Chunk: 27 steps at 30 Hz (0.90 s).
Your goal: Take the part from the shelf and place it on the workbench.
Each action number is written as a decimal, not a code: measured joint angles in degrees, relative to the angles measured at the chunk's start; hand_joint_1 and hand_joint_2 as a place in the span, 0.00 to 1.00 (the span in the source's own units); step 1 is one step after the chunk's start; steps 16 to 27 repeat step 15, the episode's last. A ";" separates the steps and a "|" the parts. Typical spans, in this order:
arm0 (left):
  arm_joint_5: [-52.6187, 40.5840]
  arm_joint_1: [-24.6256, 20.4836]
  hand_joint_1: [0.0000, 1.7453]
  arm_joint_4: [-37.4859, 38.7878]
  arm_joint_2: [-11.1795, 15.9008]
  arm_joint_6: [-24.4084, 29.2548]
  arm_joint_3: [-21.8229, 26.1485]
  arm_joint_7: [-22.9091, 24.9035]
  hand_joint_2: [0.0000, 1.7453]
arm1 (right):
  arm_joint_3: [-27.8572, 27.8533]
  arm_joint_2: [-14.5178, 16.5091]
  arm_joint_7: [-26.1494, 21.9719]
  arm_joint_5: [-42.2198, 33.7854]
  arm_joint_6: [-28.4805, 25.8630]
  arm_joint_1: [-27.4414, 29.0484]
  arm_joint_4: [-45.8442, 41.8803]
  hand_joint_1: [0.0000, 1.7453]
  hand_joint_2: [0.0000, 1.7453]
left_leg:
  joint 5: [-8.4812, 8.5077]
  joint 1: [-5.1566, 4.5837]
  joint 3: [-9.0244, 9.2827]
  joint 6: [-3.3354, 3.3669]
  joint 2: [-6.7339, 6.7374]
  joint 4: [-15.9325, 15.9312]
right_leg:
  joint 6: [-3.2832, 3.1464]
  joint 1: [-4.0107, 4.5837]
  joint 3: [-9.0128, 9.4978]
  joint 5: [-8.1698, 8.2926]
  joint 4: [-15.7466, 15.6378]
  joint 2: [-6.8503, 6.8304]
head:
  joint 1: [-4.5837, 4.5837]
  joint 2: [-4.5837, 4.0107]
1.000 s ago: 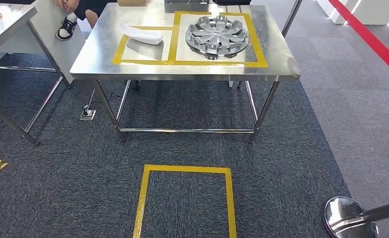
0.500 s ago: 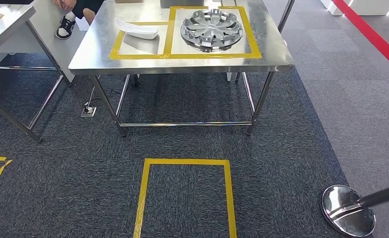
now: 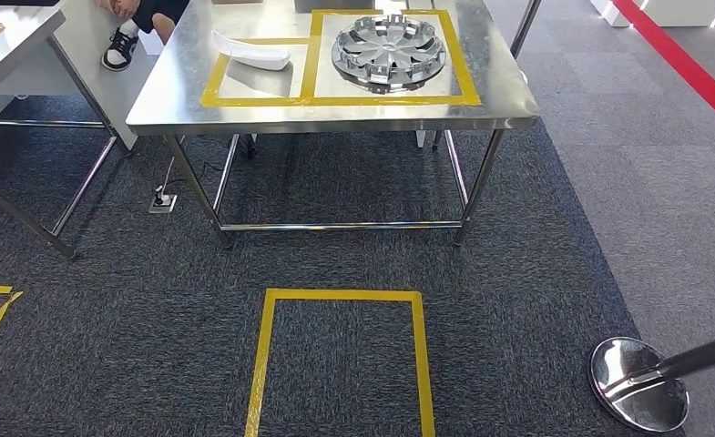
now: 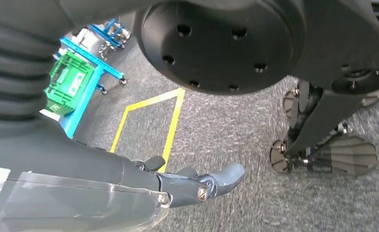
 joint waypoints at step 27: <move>5.56 3.40 0.00 -3.42 0.88 2.69 -4.48 1.27 0.00 | 21.26 -0.98 -2.18 -21.02 -5.11 3.86 -2.97 0.00 0.00 | -0.01 -0.05 -0.13 0.00 -0.02 0.12 | 0.03 -0.05 -0.06 0.02 -0.01 -0.07 | 0.00 0.00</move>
